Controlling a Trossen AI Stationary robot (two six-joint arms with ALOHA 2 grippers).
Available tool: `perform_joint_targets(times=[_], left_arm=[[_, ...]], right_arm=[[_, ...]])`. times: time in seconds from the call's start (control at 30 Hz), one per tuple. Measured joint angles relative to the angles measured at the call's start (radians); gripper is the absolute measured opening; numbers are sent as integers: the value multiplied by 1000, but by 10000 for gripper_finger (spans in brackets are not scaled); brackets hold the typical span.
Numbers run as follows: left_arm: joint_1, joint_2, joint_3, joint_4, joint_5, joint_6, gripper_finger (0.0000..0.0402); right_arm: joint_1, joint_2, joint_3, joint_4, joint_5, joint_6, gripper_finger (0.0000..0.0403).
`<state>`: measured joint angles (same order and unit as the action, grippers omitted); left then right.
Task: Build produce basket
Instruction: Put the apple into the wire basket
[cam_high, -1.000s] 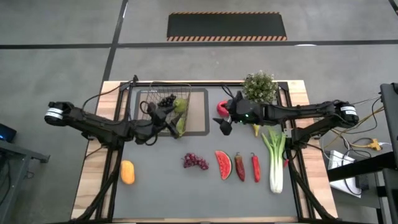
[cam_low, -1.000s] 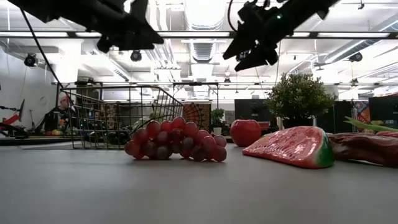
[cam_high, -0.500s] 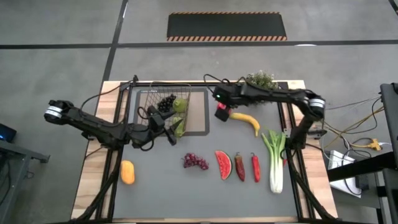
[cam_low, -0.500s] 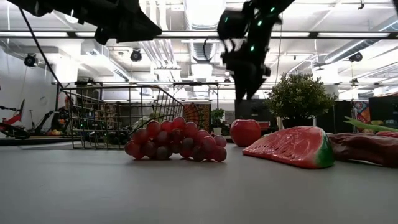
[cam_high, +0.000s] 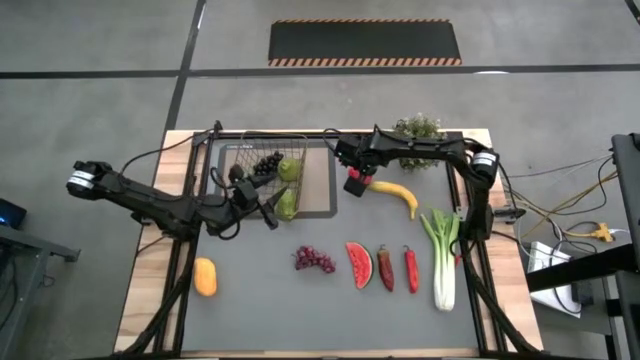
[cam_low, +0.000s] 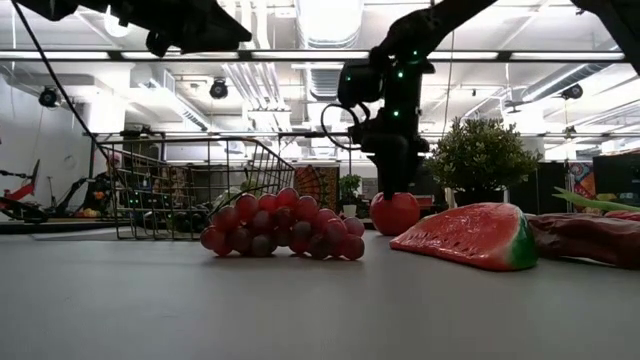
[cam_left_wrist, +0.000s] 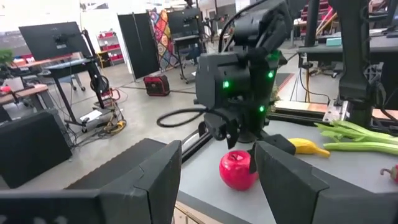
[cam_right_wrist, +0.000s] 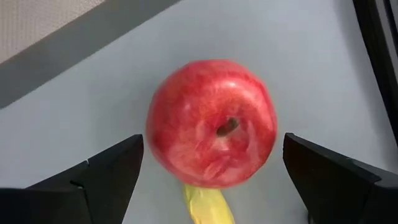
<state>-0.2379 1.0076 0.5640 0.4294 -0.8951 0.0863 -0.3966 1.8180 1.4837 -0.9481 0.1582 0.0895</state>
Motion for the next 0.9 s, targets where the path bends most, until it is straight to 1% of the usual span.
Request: perform_joint_targets(times=[0.4, 0.47, 0.63, 0.7, 0.77, 0.9], left_arm=[[0, -44, -7, -3, 0, 57, 187], [0, -44, -8, -7, 0, 60, 187], [0, -45, -8, -6, 0, 79, 187], [0, -47, -8, -6, -1, 81, 187], [0, -51, -8, -4, -2, 81, 187], [0, -67, -8, -1, -2, 110, 187]], right_arm=[[-1, 42, -3, 64, 3, 0, 365], [-1, 42, -4, 71, 3, -1, 354], [-1, 41, -5, 72, 2, 6, 303], [-1, 41, -5, 72, 2, 7, 289], [-1, 41, -5, 72, 2, 7, 284], [-1, 37, -6, 71, 1, 6, 287]])
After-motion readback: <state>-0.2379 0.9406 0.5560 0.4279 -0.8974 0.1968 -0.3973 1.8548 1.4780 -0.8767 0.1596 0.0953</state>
